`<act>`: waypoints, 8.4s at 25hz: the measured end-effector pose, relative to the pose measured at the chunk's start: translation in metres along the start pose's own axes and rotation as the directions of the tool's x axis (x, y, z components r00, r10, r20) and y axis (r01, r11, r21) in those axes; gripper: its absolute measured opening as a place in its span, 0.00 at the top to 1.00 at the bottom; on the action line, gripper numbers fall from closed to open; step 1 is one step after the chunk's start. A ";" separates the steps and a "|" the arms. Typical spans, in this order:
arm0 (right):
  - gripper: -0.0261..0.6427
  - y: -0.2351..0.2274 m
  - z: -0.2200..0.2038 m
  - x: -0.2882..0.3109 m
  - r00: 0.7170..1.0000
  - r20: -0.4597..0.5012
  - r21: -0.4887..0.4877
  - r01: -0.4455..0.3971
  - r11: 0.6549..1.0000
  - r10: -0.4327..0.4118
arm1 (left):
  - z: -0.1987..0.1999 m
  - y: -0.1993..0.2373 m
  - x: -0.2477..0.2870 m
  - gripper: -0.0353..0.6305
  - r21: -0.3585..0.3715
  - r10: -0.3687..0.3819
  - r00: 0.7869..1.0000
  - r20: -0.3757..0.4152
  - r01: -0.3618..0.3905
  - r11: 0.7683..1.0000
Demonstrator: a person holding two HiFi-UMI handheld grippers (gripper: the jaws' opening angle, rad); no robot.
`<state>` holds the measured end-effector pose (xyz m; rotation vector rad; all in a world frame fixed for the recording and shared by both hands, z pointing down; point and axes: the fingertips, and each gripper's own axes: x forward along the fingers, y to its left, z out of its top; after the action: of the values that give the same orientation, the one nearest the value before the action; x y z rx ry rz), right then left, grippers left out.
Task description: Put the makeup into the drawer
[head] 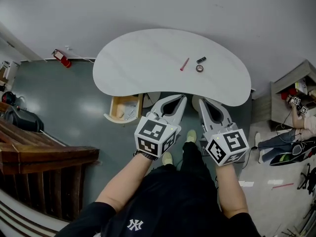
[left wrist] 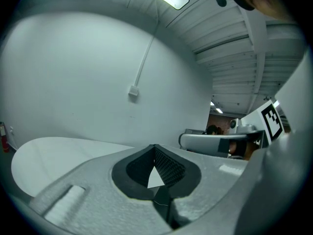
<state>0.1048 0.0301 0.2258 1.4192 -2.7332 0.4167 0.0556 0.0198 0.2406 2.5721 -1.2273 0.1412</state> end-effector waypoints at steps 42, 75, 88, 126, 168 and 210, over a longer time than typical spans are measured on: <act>0.94 -0.270 -0.126 0.271 0.968 -0.188 0.174 -0.134 0.976 0.166 | -0.177 0.228 0.345 0.93 0.103 0.235 0.862 -0.449 -0.212 0.972; 0.94 -0.308 -0.175 0.306 0.960 -0.242 0.185 -0.097 0.978 0.141 | -0.260 0.272 0.384 0.86 0.192 0.262 0.704 -0.660 -0.179 0.965; 0.94 -0.310 -0.174 0.299 0.960 -0.251 0.169 -0.079 0.982 0.121 | -0.254 0.271 0.383 0.87 0.203 0.308 0.739 -0.599 -0.232 0.951; 0.94 -0.156 -0.092 0.294 0.949 -0.194 0.031 -0.246 0.969 0.247 | -0.080 0.249 0.208 0.87 -0.026 0.420 0.889 -0.183 -0.432 0.902; 0.94 0.117 -0.105 0.285 0.807 -0.193 -0.061 -0.577 0.814 0.558 | -0.061 0.282 -0.057 0.87 -0.148 0.689 0.723 0.047 -0.677 0.721; 0.94 0.178 -0.358 0.362 0.706 -0.379 0.090 -0.615 0.783 0.598 | -0.343 0.437 -0.116 0.87 -0.338 0.828 0.509 -0.236 -0.842 0.421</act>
<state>-0.2828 -0.0716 0.5867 0.3034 -2.7542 0.5739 -0.3440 -0.0521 0.6374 1.3595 -2.1550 0.1006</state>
